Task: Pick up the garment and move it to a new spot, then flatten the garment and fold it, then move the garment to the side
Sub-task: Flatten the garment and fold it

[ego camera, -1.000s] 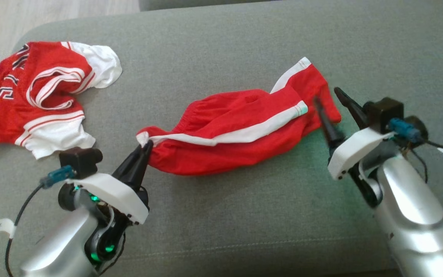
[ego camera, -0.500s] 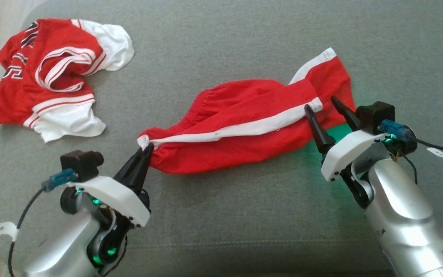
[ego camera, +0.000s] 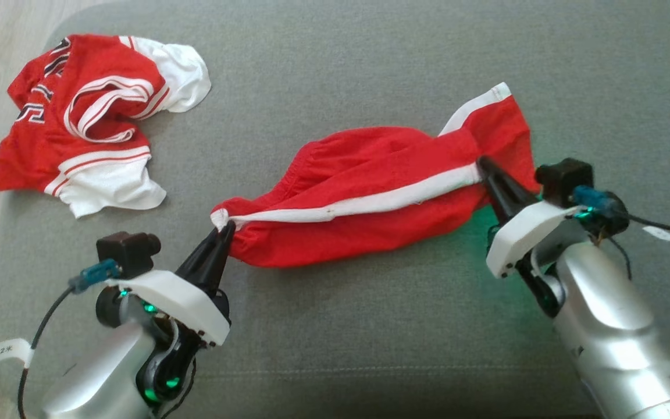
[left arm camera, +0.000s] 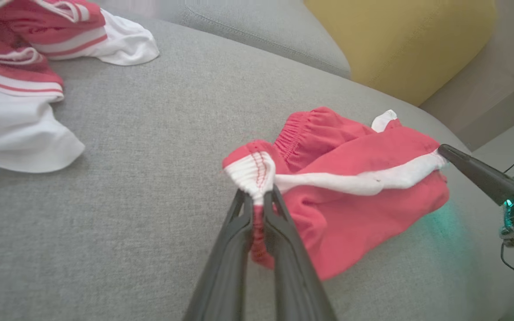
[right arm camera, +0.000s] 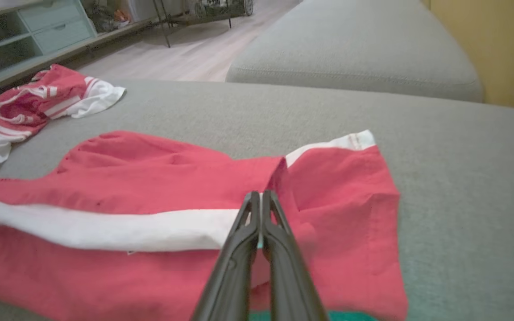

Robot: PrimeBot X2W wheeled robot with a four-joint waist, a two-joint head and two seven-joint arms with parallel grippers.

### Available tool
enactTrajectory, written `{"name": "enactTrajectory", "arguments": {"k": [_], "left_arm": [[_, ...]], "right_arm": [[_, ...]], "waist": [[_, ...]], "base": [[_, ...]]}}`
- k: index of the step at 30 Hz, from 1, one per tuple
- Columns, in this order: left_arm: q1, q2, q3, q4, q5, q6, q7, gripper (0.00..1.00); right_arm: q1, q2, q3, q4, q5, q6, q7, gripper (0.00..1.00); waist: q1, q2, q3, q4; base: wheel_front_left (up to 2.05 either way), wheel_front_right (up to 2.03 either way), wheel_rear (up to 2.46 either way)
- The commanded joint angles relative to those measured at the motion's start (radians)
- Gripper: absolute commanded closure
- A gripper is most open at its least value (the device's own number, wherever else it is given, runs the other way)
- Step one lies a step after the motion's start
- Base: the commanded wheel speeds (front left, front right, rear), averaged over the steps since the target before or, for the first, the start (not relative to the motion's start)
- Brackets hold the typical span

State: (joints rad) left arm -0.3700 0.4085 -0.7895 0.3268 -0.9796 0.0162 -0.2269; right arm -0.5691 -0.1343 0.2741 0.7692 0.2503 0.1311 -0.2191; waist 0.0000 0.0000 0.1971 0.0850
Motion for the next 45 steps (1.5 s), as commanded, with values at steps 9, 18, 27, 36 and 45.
{"name": "enactTrajectory", "arguments": {"k": [9,18,27,36,45], "left_arm": [[-0.182,0.012,0.077,-0.107,-0.036,-0.087,0.064,1.00],[-0.624,-0.002,0.113,0.006,0.011,-0.135,0.142,1.00],[-1.075,-0.044,0.142,0.261,0.262,-0.133,-0.028,1.00],[-1.081,-0.093,0.401,0.012,0.599,-0.136,-0.035,1.00],[-0.709,-0.039,0.266,-0.006,0.541,-0.147,-0.035,1.00]], "right_arm": [[-0.068,-0.076,-0.075,-0.268,0.090,0.000,-0.010,1.00],[-0.367,-0.093,-0.157,-0.333,0.062,0.000,0.091,1.00],[-0.773,-0.056,-0.253,-0.210,-0.111,0.000,-0.005,1.00],[-0.873,0.029,-0.345,-0.357,-0.259,0.000,-0.042,1.00],[-0.514,0.067,-0.239,-0.329,-0.178,0.000,-0.042,1.00]], "waist": [[0.0000,0.0000,-0.034,-0.062],[0.0000,0.0000,0.060,-0.143],[0.0000,0.0000,0.260,-0.211],[0.0000,0.0000,0.440,-0.239],[0.0000,0.0000,0.435,-0.226]], "base": [[0.00,0.00,0.00],[0.00,0.00,0.00],[0.00,0.00,0.00],[0.00,0.00,0.00],[0.00,0.00,0.00]]}}
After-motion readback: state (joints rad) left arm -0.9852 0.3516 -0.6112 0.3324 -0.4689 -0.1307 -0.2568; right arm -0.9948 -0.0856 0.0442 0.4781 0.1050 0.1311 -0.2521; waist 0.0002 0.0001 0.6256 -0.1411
